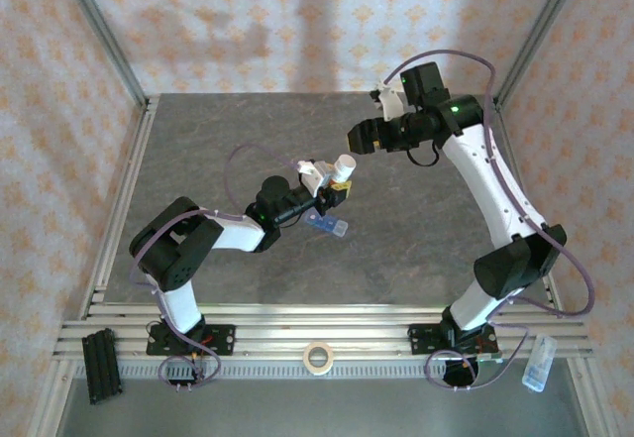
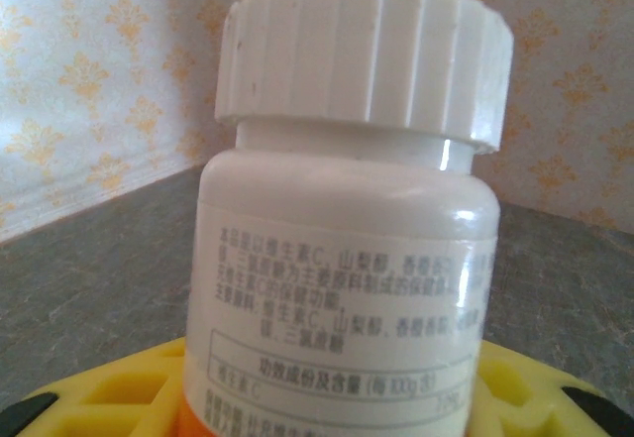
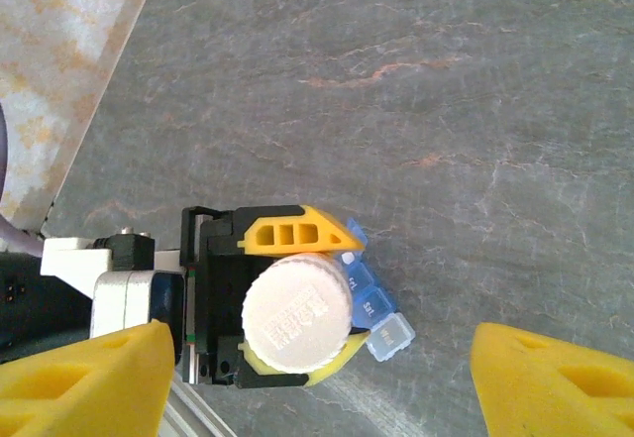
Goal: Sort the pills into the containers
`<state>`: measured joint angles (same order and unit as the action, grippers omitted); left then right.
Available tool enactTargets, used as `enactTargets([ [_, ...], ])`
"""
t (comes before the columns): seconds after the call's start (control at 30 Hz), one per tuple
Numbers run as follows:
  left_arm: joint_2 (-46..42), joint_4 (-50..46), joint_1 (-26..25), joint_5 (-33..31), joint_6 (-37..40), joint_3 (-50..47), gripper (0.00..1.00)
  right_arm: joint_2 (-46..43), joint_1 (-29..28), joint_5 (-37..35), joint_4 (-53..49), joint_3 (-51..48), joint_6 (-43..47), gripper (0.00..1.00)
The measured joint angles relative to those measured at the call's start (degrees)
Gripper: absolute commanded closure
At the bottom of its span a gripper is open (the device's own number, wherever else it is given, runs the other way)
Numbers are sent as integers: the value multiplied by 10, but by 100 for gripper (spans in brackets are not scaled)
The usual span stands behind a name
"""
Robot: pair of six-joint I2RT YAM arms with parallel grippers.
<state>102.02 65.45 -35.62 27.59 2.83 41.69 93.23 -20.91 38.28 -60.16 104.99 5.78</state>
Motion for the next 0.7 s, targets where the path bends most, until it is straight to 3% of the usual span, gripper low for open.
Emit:
enactTargets([
  [0.7,0,0,0,5,0,0,100,35,-37,1,-12,-11,20,29],
])
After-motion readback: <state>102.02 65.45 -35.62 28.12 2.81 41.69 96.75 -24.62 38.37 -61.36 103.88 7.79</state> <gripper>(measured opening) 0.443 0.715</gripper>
